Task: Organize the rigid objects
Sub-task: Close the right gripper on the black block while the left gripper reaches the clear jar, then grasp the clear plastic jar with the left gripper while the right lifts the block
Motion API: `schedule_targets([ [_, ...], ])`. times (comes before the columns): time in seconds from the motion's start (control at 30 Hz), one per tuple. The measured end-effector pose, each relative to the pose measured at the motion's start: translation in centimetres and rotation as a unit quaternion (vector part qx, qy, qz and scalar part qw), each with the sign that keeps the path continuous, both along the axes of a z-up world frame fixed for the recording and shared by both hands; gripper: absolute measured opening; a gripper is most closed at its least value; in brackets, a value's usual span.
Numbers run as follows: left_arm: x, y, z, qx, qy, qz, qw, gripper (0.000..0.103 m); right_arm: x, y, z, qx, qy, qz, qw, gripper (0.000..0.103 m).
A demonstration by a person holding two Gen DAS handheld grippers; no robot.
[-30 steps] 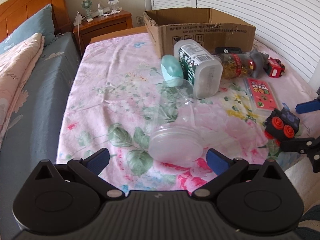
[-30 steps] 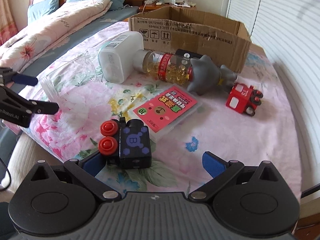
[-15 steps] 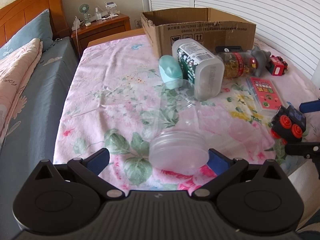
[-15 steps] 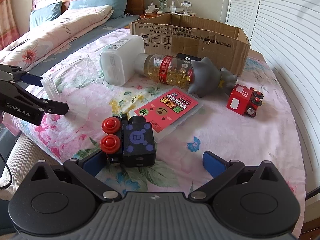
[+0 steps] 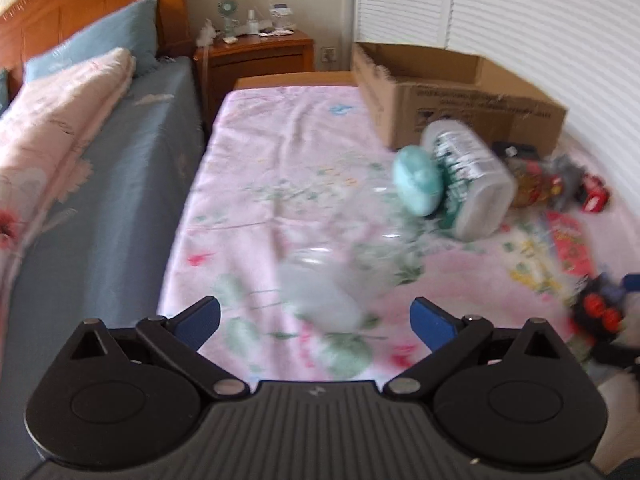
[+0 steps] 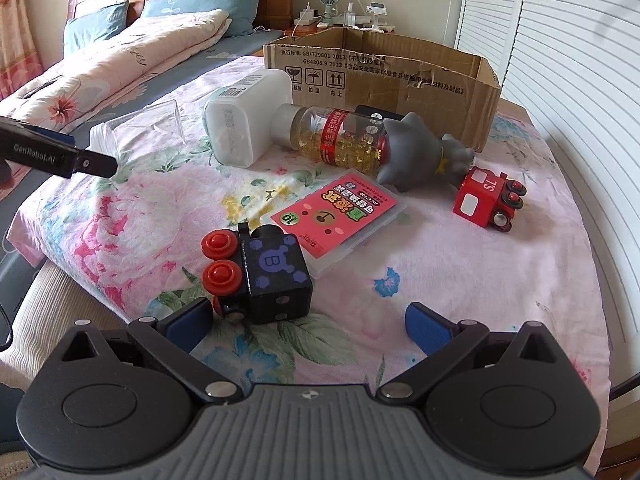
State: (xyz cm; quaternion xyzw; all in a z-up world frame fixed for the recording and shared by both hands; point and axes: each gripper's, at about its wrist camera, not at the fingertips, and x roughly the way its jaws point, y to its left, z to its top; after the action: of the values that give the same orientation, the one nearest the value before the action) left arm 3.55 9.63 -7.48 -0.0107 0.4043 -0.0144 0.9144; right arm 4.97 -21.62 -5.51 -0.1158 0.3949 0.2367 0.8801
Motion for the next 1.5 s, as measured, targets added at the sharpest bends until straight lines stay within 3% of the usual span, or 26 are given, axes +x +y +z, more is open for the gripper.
schedule_targets([
  [0.13,0.6,-1.4,0.0,0.007,-0.014,-0.010,0.9998,0.099,-0.1,0.0,0.0,0.000,-0.001,0.001,1.000,0.103],
  [0.33,0.6,-1.8,0.3,-0.034,-0.017,-0.047,0.9982,0.099,-0.1,-0.1,0.1,-0.001,0.001,0.006,1.000,0.103],
  [0.47,-0.4,-1.5,0.7,0.010,-0.022,-0.079,0.9965,0.100,-0.1,-0.2,0.0,-0.001,0.003,0.013,1.000,0.103],
  [0.63,0.4,1.0,1.8,0.000,-0.030,-0.098,0.9948,0.101,0.1,-0.1,0.1,-0.003,0.006,0.020,1.000,0.103],
  [0.77,2.6,0.7,1.7,0.032,-0.028,-0.133,0.9902,0.099,0.2,-0.1,0.2,-0.004,0.009,0.020,1.000,0.103],
  [0.87,3.6,-0.3,1.2,0.054,-0.025,-0.181,0.9817,0.094,0.2,0.0,0.2,-0.006,0.012,0.016,1.000,0.103],
  [0.93,4.3,-0.9,0.6,0.070,-0.010,-0.201,0.9771,0.079,0.2,0.0,0.2,-0.007,0.013,0.013,1.000,0.103],
  [1.0,4.9,-1.0,0.1,0.076,-0.001,-0.214,0.9739,0.074,0.2,0.1,0.2,-0.009,0.015,0.010,1.000,0.103],
  [1.17,5.4,-0.9,-0.8,0.079,0.013,-0.223,0.9716,0.069,-0.3,0.8,0.7,-0.029,0.000,0.020,0.999,0.103],
  [1.3,5.3,-0.8,-1.0,0.075,0.016,-0.226,0.9710,0.067,-0.5,1.5,1.6,-0.010,-0.004,0.048,0.999,0.096],
  [1.5,5.6,-1.3,-0.9,0.075,0.012,-0.233,0.9695,0.067,0.4,3.1,1.2,-0.014,0.002,0.061,0.998,0.070],
])
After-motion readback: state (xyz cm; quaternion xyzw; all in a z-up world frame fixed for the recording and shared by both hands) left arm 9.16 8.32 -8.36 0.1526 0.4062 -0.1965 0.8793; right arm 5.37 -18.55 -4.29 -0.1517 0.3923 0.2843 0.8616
